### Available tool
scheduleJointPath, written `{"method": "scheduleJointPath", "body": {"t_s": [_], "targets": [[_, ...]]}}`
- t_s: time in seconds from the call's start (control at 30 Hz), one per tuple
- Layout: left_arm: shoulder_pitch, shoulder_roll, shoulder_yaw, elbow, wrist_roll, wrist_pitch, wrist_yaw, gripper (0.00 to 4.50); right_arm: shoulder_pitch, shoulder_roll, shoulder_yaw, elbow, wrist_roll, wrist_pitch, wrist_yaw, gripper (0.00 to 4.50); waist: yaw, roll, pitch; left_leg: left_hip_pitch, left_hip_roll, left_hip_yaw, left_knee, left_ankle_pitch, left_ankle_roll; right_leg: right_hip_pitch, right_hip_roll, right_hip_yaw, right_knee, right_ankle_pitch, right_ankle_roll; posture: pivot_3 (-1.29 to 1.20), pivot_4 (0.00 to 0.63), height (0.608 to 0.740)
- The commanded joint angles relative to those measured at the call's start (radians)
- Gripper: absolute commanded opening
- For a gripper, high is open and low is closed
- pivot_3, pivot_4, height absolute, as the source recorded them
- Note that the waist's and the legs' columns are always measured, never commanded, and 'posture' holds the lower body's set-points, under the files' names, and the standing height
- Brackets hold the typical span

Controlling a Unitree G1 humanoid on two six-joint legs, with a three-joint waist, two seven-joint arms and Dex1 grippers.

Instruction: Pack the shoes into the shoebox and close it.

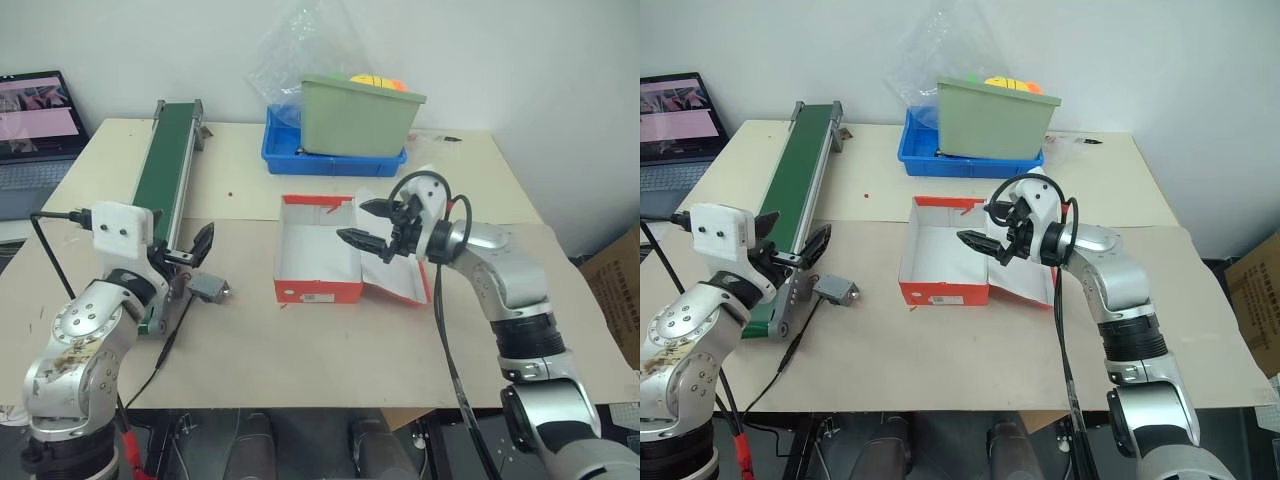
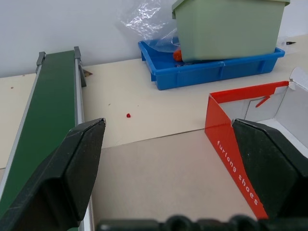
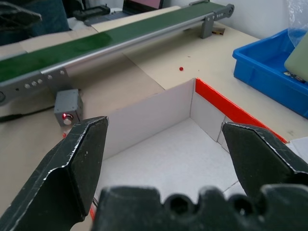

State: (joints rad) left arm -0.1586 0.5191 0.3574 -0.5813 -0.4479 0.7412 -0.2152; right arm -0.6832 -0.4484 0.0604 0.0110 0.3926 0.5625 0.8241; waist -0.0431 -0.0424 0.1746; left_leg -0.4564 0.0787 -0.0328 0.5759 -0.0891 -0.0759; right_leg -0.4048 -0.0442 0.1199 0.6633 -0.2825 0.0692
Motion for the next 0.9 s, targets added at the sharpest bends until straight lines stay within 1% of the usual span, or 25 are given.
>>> {"method": "scheduleJointPath", "body": {"t_s": [0.03,0.27,0.5,0.63,0.9], "targets": [[-0.022,-0.008,0.027,-0.01,0.011,0.0,0.036,4.5,0.008,-0.007,-0.028,-0.06,0.023,0.014,-0.007,4.44,0.0,0.0,0.0,0.0,0.0,0.0,0.0,0.0,0.0,0.0,0.0,0.0,0.0,0.0,0.0,0.0,0.15,0.74],[-0.021,-0.014,0.092,0.066,0.058,-0.036,0.097,4.5,0.021,-0.004,-0.017,-0.071,0.021,0.027,-0.025,4.44,-0.002,0.0,0.0,0.0,0.0,0.0,0.0,0.0,0.0,0.0,0.0,0.0,0.0,0.0,0.0,0.0,0.15,0.74],[0.005,-0.068,0.046,0.015,0.071,-0.029,0.118,4.5,0.012,0.049,0.003,-0.073,0.024,0.05,-0.063,4.44,0.001,0.0,0.0,0.0,0.0,0.0,0.0,0.0,0.0,0.0,0.0,0.0,0.0,0.0,0.0,0.0,0.15,0.74],[0.026,-0.087,0.06,0.014,0.076,-0.027,0.132,4.5,0.0,0.067,0.012,-0.048,0.011,0.041,-0.071,4.44,0.0,0.0,0.0,0.0,0.0,0.0,0.0,0.0,0.0,0.0,0.0,0.0,0.0,0.0,0.0,0.0,0.15,0.74],[0.027,-0.058,0.174,0.086,0.122,-0.071,0.168,4.5,-0.049,0.1,0.031,-0.015,0.006,0.025,-0.053,4.44,-0.003,0.0,0.0,0.0,0.0,0.0,0.0,0.0,0.0,0.0,0.0,0.0,0.0,0.0,0.0,0.0,0.15,0.74]]}}
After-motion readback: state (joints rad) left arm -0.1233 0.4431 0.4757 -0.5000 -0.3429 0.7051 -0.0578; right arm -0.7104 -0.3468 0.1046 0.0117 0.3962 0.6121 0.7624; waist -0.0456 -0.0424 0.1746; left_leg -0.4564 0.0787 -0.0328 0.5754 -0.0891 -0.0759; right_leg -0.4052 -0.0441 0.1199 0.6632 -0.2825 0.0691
